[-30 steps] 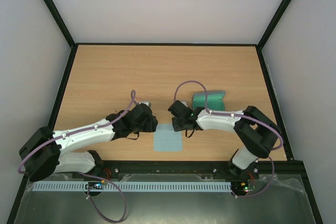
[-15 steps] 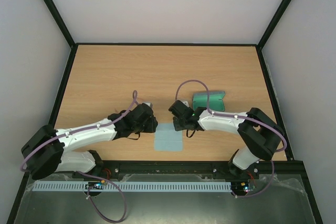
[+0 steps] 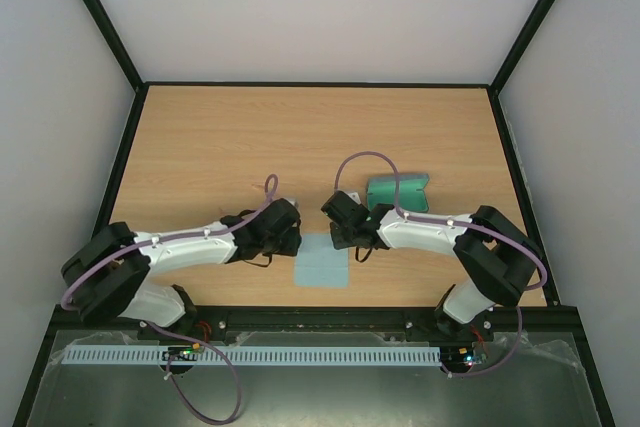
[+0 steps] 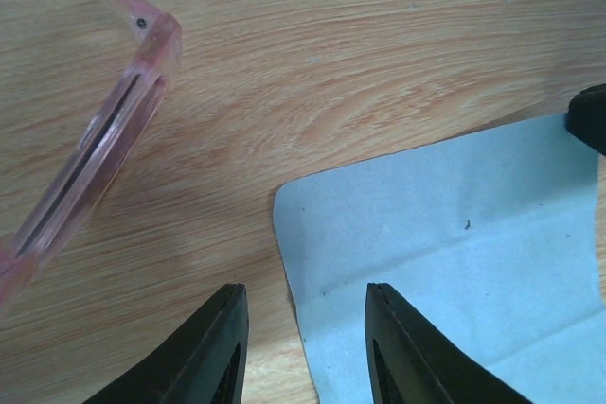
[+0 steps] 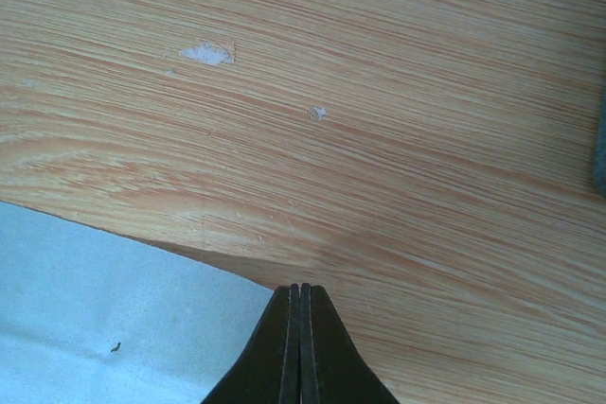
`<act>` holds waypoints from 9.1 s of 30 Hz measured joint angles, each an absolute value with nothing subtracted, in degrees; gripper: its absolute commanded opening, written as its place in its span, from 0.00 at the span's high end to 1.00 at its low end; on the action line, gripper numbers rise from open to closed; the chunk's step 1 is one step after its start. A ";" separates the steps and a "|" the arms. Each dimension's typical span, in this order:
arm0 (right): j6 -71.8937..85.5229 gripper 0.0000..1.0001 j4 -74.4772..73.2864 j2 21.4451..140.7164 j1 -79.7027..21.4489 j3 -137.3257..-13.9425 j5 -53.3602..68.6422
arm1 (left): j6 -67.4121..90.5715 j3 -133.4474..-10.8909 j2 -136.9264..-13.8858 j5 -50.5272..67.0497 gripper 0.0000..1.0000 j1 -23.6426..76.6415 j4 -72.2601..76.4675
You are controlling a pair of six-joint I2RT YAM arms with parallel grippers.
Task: Organize the sunglasses
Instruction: Fold the glasses cleaning cloth at the center of the board.
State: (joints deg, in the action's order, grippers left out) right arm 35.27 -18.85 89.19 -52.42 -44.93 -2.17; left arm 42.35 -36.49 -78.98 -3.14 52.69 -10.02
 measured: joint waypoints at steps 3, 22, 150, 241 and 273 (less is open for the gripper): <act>35.29 0.99 -18.87 89.17 -52.42 -44.93 -2.17 | 41.34 -36.60 -80.60 -3.25 0.65 52.69 -9.34; 35.24 0.99 -18.85 89.25 -52.42 -44.93 -2.11 | 37.39 -37.56 -83.94 -8.27 0.66 52.71 -5.28; 30.15 0.99 -18.72 79.96 -46.26 -45.93 6.20 | 35.48 -38.98 -78.46 -10.83 0.98 52.25 -4.62; 38.85 0.99 -17.21 72.01 -54.37 -37.63 6.55 | 45.47 -32.93 -71.85 -12.75 0.98 60.38 -8.71; 38.11 0.99 -16.19 79.29 -54.41 -39.38 4.75 | 45.43 -33.93 -77.91 -14.22 0.97 60.31 -8.47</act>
State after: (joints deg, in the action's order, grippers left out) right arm 38.11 -16.19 79.29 -54.41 -39.38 4.75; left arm 45.43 -33.93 -77.91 -14.22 60.31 -8.47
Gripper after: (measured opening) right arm 0.017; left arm 0.032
